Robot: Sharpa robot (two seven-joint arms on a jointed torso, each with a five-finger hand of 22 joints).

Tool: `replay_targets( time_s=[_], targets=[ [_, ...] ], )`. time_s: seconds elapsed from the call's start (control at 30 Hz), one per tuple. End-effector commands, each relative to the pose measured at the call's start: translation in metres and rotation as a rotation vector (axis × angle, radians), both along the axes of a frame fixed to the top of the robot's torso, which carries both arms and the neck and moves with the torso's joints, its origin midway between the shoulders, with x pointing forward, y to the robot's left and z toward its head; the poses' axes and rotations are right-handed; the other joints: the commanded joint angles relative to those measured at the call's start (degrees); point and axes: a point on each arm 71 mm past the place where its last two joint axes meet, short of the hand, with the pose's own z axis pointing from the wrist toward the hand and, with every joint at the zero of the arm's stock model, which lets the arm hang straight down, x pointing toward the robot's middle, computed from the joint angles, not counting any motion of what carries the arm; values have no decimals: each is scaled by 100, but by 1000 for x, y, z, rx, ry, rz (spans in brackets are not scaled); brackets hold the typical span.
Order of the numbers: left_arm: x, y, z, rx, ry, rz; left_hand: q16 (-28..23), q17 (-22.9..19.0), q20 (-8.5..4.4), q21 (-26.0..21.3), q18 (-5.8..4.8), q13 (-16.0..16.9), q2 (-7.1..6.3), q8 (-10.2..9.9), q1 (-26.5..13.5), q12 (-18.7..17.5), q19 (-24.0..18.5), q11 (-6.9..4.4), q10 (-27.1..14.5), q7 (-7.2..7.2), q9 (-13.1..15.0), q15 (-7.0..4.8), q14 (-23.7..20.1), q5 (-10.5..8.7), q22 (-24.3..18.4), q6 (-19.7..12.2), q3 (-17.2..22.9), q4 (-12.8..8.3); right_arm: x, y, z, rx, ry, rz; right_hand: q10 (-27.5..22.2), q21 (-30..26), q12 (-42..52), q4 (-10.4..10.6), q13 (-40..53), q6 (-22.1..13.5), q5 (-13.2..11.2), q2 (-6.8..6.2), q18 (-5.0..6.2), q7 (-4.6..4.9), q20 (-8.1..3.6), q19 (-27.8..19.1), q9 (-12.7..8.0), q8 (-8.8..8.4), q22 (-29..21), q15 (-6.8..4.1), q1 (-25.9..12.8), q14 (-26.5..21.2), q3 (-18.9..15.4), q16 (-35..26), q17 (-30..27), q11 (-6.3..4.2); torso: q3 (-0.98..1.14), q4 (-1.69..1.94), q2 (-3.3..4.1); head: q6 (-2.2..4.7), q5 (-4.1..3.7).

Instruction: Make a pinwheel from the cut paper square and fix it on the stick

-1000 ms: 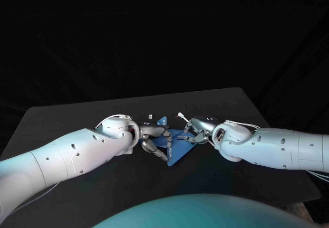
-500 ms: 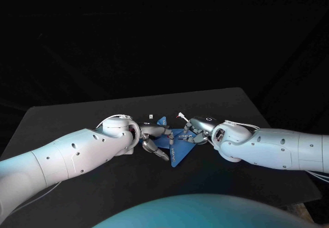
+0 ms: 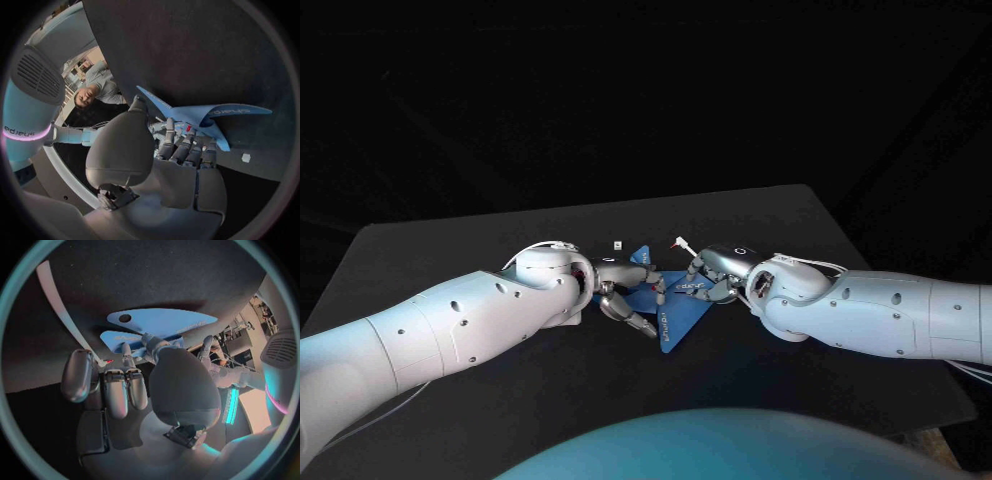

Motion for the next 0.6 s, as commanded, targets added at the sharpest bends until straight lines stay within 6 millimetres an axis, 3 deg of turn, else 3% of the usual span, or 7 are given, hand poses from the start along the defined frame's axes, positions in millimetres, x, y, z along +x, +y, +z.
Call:
replay_targets(
  time_s=[0.03, 0.2, 0.6],
  targets=[
    [-1, -1, 0, 3, 16, -4, -15, 6, -4, -33, -18, 5, 55, 131, 13, 5, 4, -19, 29, 23, 18, 7, 12, -27, -4, 83, 41, -4, 1, -1, 1, -14, -14, -2, 602, 16, 20, -10, 1508, 48, -6, -7, 63, 2, 3, 37, -9, 35, 699, 19, 9, 607, 43, 23, 1510, 18, -1, 2, 0, 0, -8],
    [-2, -1, 0, 4, 16, -4, -17, 5, -4, -33, -11, 4, 55, 266, 11, 4, 5, -18, 30, 62, 33, 3, 9, -27, -4, 162, 34, -4, 4, -1, 3, -19, -20, -4, 602, 23, 20, -13, 1508, 48, -3, -10, 62, 2, 3, 39, -10, 34, 702, 19, 8, 607, 45, 23, 1510, 18, -3, 5, 2, 0, -17],
    [-2, -1, 0, 3, 14, -4, -22, -2, -1, -34, -14, -4, 36, 302, 8, -7, 3, 2, -39, 74, 28, 16, -10, -27, -5, 180, 27, -3, 14, 2, 5, -31, -22, 0, 602, 15, 20, -17, 1508, 47, 2, -16, 63, 3, 3, 37, -12, 34, 700, 19, 4, 607, 51, 23, 1510, 18, -4, 9, 1, 0, -8]
  ],
)
